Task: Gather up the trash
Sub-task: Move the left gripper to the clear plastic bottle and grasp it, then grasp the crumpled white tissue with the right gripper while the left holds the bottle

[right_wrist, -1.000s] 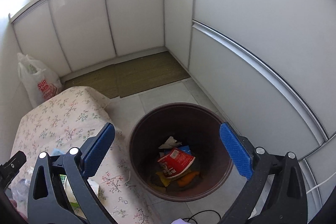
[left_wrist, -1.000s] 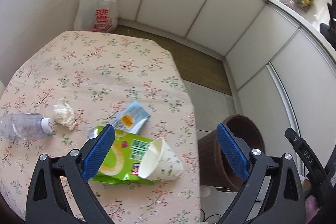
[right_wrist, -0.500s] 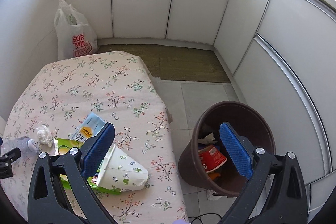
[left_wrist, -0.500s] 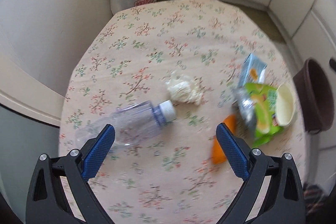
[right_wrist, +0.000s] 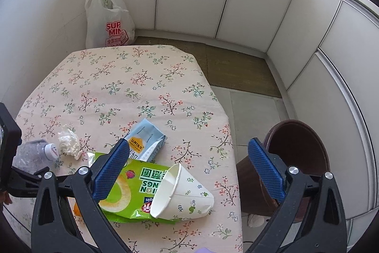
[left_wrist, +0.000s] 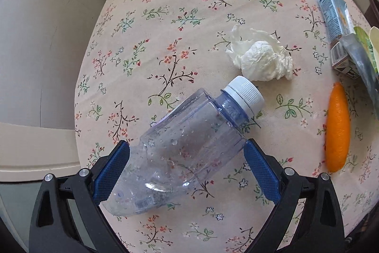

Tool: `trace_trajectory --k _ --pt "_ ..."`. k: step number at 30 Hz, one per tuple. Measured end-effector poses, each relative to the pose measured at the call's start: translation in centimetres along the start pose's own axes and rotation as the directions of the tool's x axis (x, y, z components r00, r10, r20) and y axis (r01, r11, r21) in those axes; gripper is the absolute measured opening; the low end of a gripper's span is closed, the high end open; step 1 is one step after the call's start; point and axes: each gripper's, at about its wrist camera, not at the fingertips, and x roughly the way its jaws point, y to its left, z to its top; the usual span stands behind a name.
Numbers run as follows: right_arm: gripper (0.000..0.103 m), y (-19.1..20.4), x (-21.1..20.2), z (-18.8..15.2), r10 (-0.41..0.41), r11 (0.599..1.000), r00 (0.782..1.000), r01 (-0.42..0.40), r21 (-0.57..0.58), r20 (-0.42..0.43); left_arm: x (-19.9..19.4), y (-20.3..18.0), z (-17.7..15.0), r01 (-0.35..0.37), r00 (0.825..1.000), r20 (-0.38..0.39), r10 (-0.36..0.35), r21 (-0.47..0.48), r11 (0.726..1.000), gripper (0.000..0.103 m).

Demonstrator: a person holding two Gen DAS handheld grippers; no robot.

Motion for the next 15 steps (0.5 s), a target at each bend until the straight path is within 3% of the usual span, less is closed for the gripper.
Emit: trace_trajectory --k 3,7,10,13,15 --pt "0.096 0.2 0.3 0.0 -0.001 1.000 1.000 0.001 -0.007 -0.008 0.2 0.2 0.4 -0.009 1.000 0.021 0.009 0.004 1.000 0.088" --pt "0.096 0.6 0.7 0.0 0.005 1.000 1.000 -0.005 -0.013 -0.014 -0.4 1.4 0.5 0.056 0.998 0.039 -0.053 -0.068 0.996 0.065" --pt "0.096 1.0 0.8 0.0 0.015 1.000 1.000 -0.015 -0.022 -0.018 -0.5 2.3 -0.1 0.096 0.995 0.049 -0.090 -0.145 0.985 0.063" --pt "0.096 1.7 0.8 -0.1 0.021 0.999 1.000 -0.022 -0.038 -0.016 -0.9 3.4 -1.4 0.175 0.984 0.081 -0.158 -0.263 0.949 0.063" --pt "0.096 2.2 0.8 -0.1 0.027 0.998 1.000 -0.028 -0.051 -0.015 -1.2 4.2 -2.4 0.233 0.972 0.108 -0.209 -0.345 0.909 0.062"
